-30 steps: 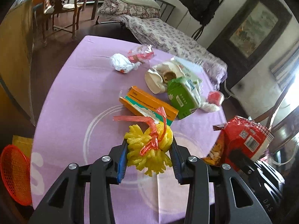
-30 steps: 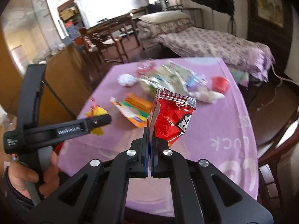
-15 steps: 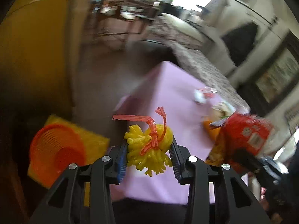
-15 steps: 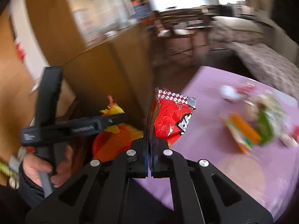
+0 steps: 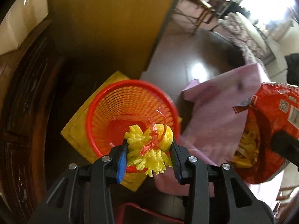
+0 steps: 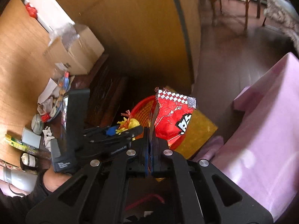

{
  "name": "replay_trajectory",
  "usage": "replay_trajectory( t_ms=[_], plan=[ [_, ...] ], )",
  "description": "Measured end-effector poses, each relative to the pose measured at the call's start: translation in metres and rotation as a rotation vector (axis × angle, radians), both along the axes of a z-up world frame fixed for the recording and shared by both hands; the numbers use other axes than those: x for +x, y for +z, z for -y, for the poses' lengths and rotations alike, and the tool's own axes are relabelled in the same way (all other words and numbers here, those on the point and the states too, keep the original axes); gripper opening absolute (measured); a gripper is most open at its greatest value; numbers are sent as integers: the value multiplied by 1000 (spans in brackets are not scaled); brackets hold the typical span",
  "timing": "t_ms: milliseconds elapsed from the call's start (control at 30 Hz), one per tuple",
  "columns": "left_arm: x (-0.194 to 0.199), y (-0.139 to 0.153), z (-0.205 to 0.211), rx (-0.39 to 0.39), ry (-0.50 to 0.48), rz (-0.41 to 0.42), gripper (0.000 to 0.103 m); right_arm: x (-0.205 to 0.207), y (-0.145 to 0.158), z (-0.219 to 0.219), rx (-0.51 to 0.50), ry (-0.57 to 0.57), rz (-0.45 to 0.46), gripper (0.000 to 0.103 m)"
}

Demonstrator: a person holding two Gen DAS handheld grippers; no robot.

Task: Collect trash
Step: 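Carry both items to the red wastebasket and release them inside, then withdraw both open tools from the wastebasket back toward the table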

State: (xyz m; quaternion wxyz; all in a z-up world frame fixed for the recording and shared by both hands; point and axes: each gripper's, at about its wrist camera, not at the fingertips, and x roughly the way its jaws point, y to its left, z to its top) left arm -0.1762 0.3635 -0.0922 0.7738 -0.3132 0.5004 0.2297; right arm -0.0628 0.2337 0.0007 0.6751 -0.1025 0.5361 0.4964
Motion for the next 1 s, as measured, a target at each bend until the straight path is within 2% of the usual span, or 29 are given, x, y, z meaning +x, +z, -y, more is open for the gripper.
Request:
replay_trajectory(
  t_ms=[133, 333, 400, 567, 633, 833, 1000],
  plan=[
    [-3, -26, -20, -29, 50, -47, 40, 10, -20, -16, -41, 4, -61, 2],
    [0, -40, -31, -43, 75, -75, 43, 17, -46, -44, -56, -9, -127, 4],
    [0, -44, -30, -37, 84, -77, 48, 21, -54, -51, -48, -33, -152, 8],
    [-3, -45, -33, -32, 112, -76, 61, 23, -69, -57, -61, -36, -166, 29],
    [-3, -44, -32, -31, 113, -75, 63, 24, -66, -55, -52, -47, -158, 34],
    [-4, -35, -28, -25, 107, -66, 64, 28, -38, -29, 0, -81, -104, 37],
    [5, -14, -12, 1, 62, -40, 65, 33, -12, 4, 42, -132, -66, 48]
  ],
)
